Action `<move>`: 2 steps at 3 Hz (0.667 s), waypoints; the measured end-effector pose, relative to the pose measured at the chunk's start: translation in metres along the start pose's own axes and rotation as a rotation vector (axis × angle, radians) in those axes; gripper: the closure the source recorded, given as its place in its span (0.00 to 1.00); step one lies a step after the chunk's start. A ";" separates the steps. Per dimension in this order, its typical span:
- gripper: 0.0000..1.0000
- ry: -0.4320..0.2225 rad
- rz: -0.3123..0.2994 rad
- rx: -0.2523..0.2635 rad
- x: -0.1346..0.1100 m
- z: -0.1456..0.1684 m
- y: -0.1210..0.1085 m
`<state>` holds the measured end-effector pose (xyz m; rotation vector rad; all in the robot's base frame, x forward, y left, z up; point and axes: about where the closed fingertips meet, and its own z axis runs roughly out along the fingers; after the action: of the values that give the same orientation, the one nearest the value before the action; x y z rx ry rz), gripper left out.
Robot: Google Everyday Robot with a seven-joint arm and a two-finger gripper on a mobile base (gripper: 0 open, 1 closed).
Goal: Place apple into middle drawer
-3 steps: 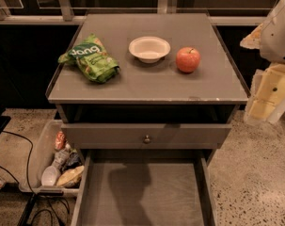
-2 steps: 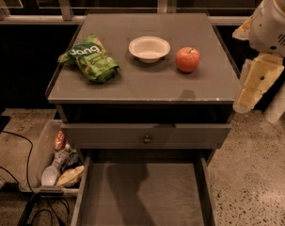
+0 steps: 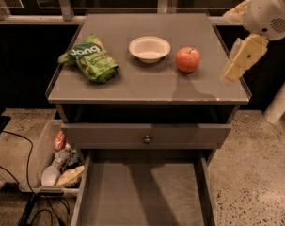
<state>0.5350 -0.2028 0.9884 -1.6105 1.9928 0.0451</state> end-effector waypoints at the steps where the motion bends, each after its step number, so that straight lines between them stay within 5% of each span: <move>1: 0.00 -0.027 0.000 -0.006 -0.005 0.003 -0.002; 2: 0.00 -0.025 0.000 -0.006 -0.005 0.003 -0.002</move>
Offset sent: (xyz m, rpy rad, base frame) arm 0.0057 0.0058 0.0008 0.0338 -0.0030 0.0132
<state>0.5387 -0.1976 0.9890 -1.6059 1.9752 0.0711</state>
